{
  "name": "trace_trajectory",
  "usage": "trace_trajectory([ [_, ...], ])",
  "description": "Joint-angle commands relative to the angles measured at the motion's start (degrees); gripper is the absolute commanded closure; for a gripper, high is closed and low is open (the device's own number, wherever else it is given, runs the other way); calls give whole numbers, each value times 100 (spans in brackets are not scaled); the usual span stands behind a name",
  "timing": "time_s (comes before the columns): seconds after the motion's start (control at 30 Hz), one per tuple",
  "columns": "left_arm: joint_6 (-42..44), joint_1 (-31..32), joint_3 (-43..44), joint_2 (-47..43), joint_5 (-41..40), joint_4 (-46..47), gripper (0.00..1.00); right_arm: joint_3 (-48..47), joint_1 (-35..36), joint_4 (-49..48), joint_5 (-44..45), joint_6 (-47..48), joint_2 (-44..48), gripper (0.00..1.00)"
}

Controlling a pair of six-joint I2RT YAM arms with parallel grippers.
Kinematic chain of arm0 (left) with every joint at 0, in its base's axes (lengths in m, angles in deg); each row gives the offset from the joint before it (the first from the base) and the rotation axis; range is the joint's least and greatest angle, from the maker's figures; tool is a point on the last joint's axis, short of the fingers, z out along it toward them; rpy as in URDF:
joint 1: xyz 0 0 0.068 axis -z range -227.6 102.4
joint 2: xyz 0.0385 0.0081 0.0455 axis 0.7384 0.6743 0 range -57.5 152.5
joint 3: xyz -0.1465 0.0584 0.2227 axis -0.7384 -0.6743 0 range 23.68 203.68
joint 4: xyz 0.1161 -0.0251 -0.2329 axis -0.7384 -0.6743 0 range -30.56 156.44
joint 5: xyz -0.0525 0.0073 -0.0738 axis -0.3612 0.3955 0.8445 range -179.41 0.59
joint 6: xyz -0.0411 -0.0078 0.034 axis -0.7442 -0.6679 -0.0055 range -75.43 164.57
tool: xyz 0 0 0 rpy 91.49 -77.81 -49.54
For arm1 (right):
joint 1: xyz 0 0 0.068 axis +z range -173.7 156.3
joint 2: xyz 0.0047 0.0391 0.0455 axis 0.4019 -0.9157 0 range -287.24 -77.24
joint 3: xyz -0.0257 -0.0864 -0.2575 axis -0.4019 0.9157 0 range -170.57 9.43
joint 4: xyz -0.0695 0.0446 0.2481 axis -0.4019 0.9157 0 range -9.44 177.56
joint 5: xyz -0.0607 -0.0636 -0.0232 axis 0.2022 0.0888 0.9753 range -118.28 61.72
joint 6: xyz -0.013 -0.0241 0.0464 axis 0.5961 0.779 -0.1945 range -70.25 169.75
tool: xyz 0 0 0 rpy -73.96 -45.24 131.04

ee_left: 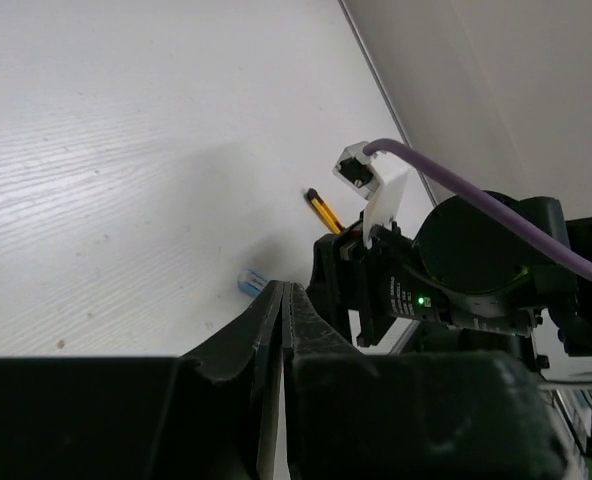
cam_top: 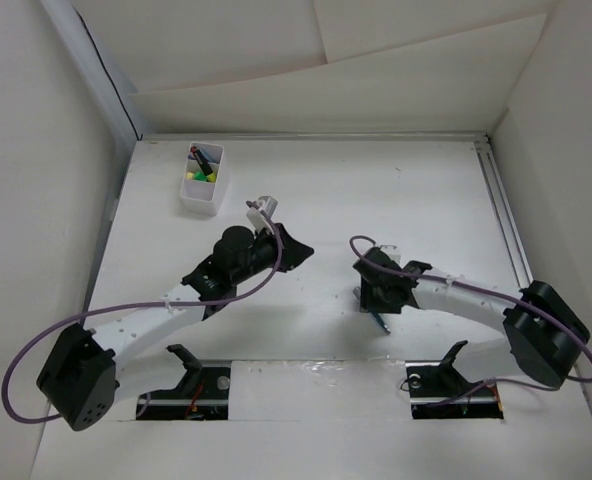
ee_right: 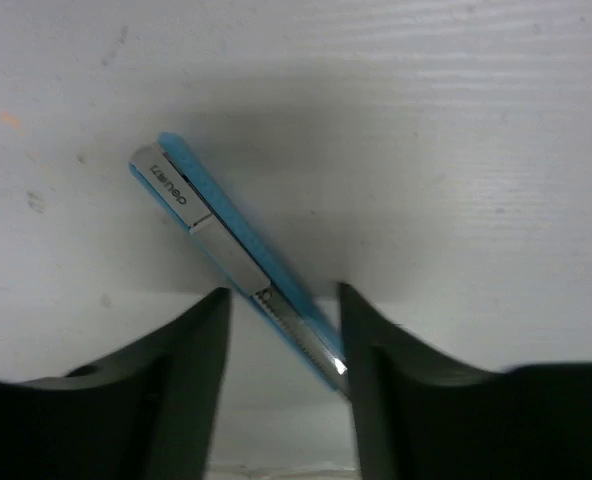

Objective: Sort the stationery into containers
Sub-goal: Grab a piece of stationery with the left arm

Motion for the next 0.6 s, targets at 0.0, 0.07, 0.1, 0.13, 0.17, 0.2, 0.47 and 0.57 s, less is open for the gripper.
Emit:
trace_trajectory([
  [0.0,122,-10,300,-450,-852,-603,100,-199,51,-921,-569,194,-438,52],
  [0.07,122,-10,300,-503,-1074,-735,100,-313,51,-1160,-631,255,-832,80],
  [0.1,122,-62,300,-504,-1145,-849,100,-374,51,-1388,-632,256,-965,86],
  [0.13,70,-63,300,-504,-1319,-1006,100,-445,121,-1529,-684,334,-1088,90],
  [0.17,69,-63,448,-425,-1434,-1182,100,-619,191,-1670,-684,335,-1203,94],
  [0.2,-1,-63,450,-355,-1566,-1462,100,-752,192,-1898,-632,439,-1500,100],
  [0.47,-265,-63,555,-371,-2321,-1966,84,-2185,368,-2339,-411,958,-2838,93],
  [0.57,-370,-63,625,-425,-2542,-2290,76,-2247,368,-2339,-412,959,-2690,53],
])
